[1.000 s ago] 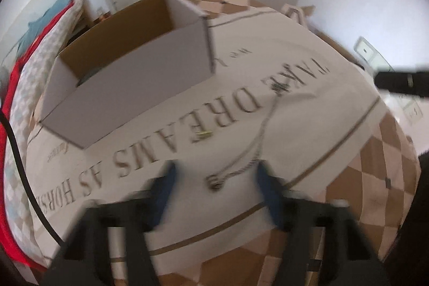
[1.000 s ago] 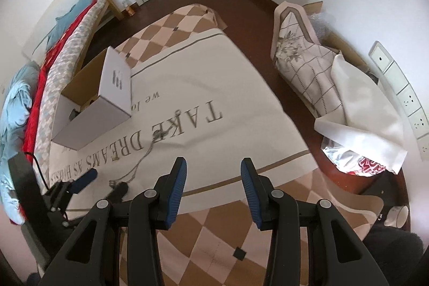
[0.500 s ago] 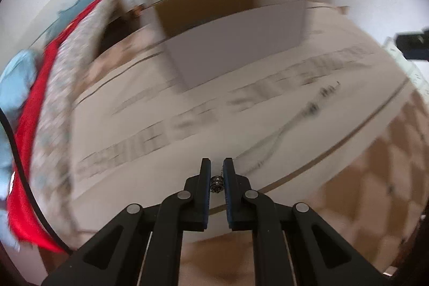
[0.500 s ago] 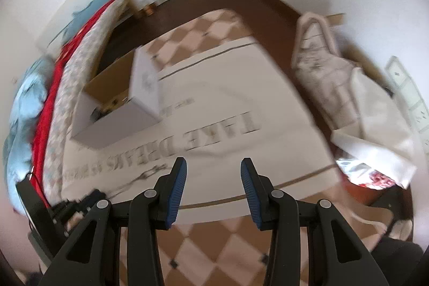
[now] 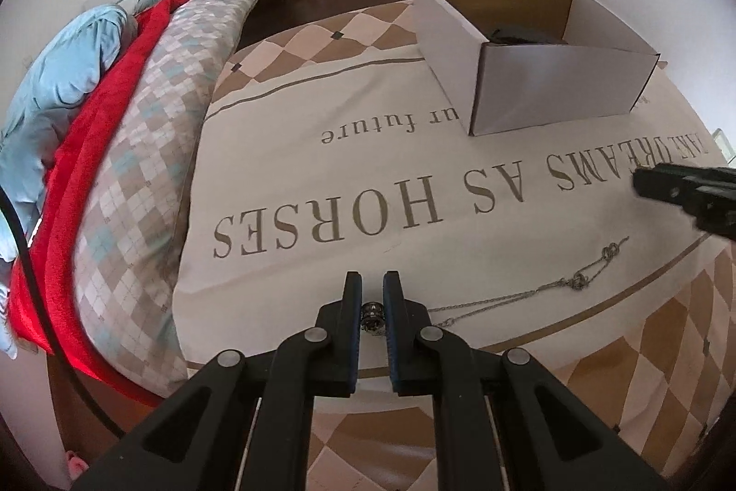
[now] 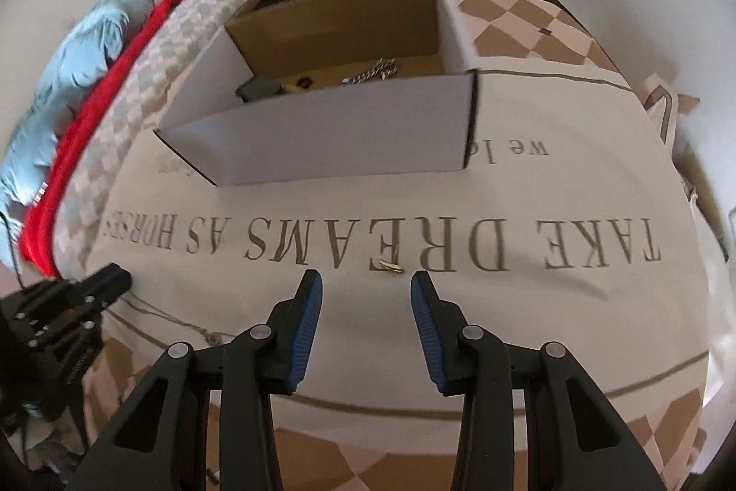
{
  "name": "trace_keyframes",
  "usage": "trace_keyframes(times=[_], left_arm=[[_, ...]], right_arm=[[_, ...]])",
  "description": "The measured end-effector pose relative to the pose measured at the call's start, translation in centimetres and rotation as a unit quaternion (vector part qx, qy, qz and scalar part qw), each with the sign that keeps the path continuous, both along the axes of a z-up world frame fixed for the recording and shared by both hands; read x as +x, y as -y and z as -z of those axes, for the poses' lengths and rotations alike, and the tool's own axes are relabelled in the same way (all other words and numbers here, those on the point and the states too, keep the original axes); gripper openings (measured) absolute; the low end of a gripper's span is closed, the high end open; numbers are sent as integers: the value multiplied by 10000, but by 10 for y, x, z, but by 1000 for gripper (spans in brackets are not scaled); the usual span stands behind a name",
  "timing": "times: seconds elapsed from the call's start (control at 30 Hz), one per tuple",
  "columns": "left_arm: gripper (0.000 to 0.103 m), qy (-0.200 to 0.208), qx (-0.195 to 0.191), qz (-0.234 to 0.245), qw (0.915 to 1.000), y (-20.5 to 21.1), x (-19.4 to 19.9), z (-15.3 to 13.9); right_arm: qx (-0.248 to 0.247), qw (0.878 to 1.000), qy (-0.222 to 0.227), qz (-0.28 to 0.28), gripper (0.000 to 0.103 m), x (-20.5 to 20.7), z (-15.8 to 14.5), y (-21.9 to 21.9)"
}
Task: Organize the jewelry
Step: 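Lift the necklace and carry it toward the white box with the left gripper, then lower the necklace into the white box and open the left gripper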
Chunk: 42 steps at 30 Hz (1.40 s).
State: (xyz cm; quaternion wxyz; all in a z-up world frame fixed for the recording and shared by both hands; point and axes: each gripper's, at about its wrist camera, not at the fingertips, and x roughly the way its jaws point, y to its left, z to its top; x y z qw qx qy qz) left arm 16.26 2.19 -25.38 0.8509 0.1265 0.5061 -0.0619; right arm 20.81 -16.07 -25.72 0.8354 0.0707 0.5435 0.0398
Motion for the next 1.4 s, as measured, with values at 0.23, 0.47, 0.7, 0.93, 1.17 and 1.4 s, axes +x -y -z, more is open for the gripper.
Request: trace_keyframes(times=[0.23, 0.47, 0.7, 0.93, 1.17, 1.4], left_arm=[[7, 10, -81, 61, 9999, 4, 2, -2], [7, 78, -184, 103, 9997, 13, 4, -13], [7, 339, -553, 350, 9973, 35, 4, -54], [7, 742, -993, 645, 9902, 55, 12, -120], [7, 1110, -1209, 891, 9824, 70, 25, -171], [7, 1411, -1409, 1060, 9742, 79, 56, -226]], right_arm=[[-460, 9987, 152, -149, 12, 3, 4, -10], [-144, 9993, 329, -95, 10, -3, -6, 2], [452, 9968, 568, 344, 10, -17, -40, 34], [589, 9937, 902, 324, 10, -18, -82, 40], [701, 9909, 1120, 258, 10, -9, -115, 41], [872, 9877, 1276, 251, 10, 18, -148, 45]])
